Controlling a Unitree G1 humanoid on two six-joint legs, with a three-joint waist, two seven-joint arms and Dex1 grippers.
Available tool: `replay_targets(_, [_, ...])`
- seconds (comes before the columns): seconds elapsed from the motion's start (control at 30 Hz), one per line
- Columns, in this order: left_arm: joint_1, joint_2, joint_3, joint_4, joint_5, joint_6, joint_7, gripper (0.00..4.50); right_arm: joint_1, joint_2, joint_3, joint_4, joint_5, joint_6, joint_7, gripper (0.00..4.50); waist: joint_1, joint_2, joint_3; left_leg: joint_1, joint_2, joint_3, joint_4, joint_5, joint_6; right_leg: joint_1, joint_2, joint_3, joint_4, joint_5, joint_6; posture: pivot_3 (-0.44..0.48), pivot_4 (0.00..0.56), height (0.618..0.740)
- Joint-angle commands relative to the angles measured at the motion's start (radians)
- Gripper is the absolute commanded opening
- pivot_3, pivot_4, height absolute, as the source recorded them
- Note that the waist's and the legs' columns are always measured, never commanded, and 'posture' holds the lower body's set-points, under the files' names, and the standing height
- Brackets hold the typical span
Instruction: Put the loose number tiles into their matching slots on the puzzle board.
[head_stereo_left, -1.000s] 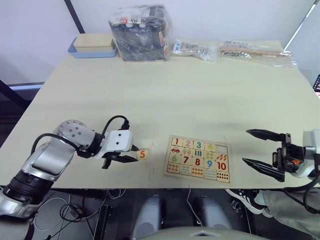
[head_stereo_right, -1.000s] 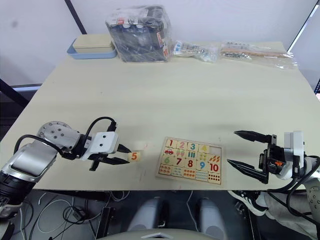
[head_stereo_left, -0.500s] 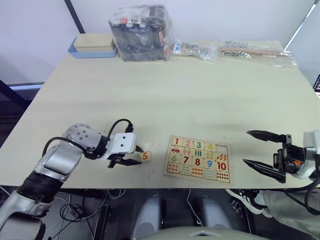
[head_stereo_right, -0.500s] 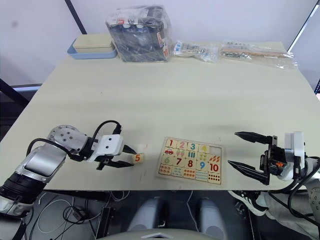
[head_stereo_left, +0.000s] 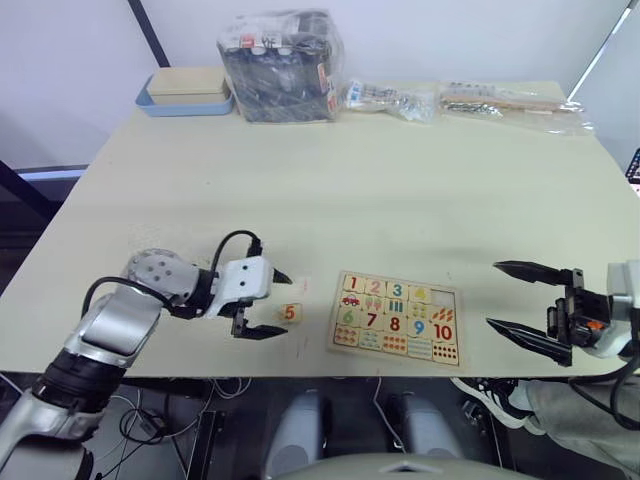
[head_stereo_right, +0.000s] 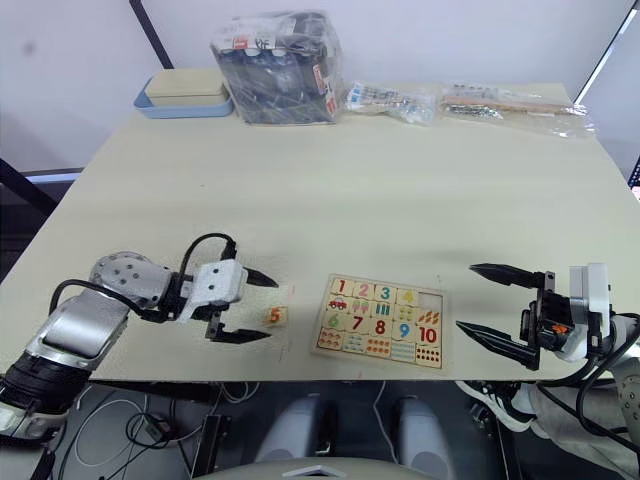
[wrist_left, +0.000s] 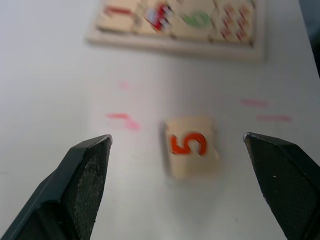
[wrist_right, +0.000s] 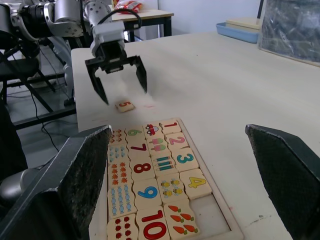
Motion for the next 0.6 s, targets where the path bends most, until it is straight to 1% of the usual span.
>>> replay_targets(0.03, [0.03,-0.01,0.095,-0.096,-0.071,0.059,0.061,4.47,-0.021,-0.011,-0.013,-0.002,0.01,-0.008,0.008,4.5,0.0,0.0,0.0,0.0,0.0,0.0,0.0,0.0,0.0,0.0,0.0,0.0,0.0,0.0,0.0,0.0,0.15,0.74])
replay_targets(0.2, [0.049,-0.075,0.166,-0.187,-0.146,0.155,0.178,4.47,-0.056,-0.012,0.001,0.022,0.003,-0.006,0.016,4.5,0.001,0.0,0.0,0.0,0.0,0.0,0.0,0.0,0.0,0.0,0.0,0.0,0.0,0.0,0.0,0.0,0.15,0.74])
replay_targets(0.27, [0.033,-0.124,0.177,-0.207,-0.163,0.197,0.252,4.47,-0.071,-0.009,0.01,0.028,0.0,-0.005,0.016,4.5,0.001,0.0,0.0,0.0,0.0,0.0,0.0,0.0,0.0,0.0,0.0,0.0,0.0,0.0,0.0,0.0,0.15,0.74])
replay_targets(0.4, [-0.019,-0.219,0.171,-0.204,-0.145,0.237,0.389,4.47,-0.093,-0.009,0.024,0.036,-0.001,-0.002,0.015,4.5,0.001,0.0,0.0,0.0,0.0,-0.001,0.001,0.0,0.0,0.0,0.0,0.0,0.001,0.002,0.004,0.0,0.15,0.74])
replay_targets(0.47, [-0.073,-0.276,0.137,-0.143,-0.089,0.185,0.453,4.47,-0.106,-0.012,0.032,0.043,0.0,0.002,0.018,4.5,0.001,0.0,0.0,0.0,-0.001,-0.001,0.001,0.0,0.0,0.0,0.001,0.0,0.001,0.003,0.004,0.0,0.15,0.74])
replay_targets(0.53, [-0.125,-0.321,0.091,-0.071,-0.024,0.099,0.489,4.47,-0.119,-0.014,0.04,0.051,0.0,0.003,0.023,4.5,0.003,0.0,0.0,0.001,-0.001,-0.001,0.001,0.0,0.0,0.001,0.001,0.0,0.001,0.003,0.004,0.0,0.15,0.74])
replay_targets(0.6, [-0.174,-0.361,0.063,-0.003,0.015,0.039,0.513,4.47,-0.13,-0.016,0.044,0.059,-0.002,0.003,0.028,4.5,0.004,0.0,0.0,0.001,-0.002,-0.001,0.002,0.0,0.0,0.001,0.001,0.0,0.001,0.003,0.004,0.0,0.15,0.74])
